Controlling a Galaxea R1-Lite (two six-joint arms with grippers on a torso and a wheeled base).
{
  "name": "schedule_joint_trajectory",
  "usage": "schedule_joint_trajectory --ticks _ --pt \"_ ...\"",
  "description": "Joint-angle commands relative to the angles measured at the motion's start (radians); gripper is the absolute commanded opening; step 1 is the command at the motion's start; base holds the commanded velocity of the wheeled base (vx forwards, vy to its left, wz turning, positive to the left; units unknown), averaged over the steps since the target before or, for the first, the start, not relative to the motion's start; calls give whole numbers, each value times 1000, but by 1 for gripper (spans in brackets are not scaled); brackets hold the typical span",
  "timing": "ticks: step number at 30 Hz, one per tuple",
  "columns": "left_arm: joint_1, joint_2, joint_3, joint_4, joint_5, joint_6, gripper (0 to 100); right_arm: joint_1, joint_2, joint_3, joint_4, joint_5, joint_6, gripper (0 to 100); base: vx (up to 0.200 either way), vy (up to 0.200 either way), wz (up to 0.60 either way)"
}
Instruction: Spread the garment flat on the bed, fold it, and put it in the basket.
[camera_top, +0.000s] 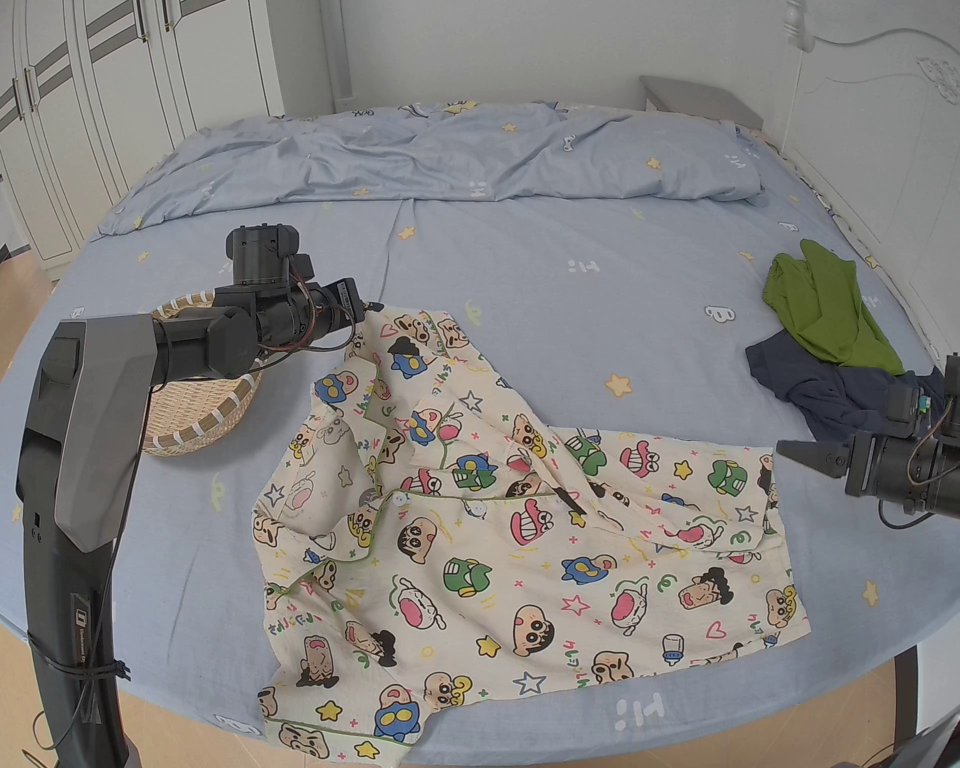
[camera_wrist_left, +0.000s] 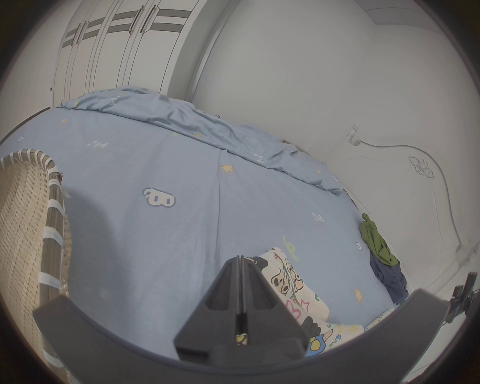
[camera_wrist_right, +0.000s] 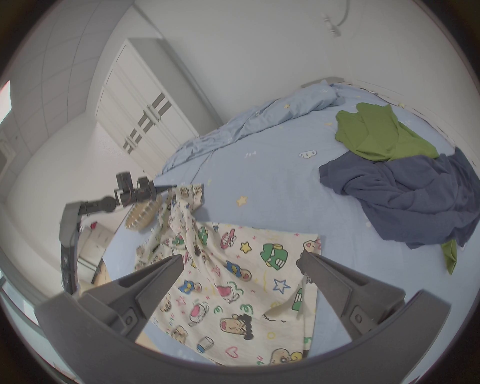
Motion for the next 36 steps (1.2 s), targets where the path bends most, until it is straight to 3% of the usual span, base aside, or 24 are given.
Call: schedule_joint_trajectory --ticks 1,5,11,30,36 --pt "-3 -2 0 0 -1 0 0 35 85 49 8 -18 -109 100 0 0 0" --pt "-6 -2 0 -1 1 0 0 116 105 49 80 -51 -118 100 0 0 0" --pt "-1 -3 0 -1 -1 0 0 151 114 23 189 -42 -118 100 0 0 0" --pt "-20 -9 0 -1 1 -5 0 162 157 15 187 -37 -115 100 0 0 0" --pt "-26 -15 0 -1 1 -77 0 159 157 11 189 -37 -115 100 0 0 0"
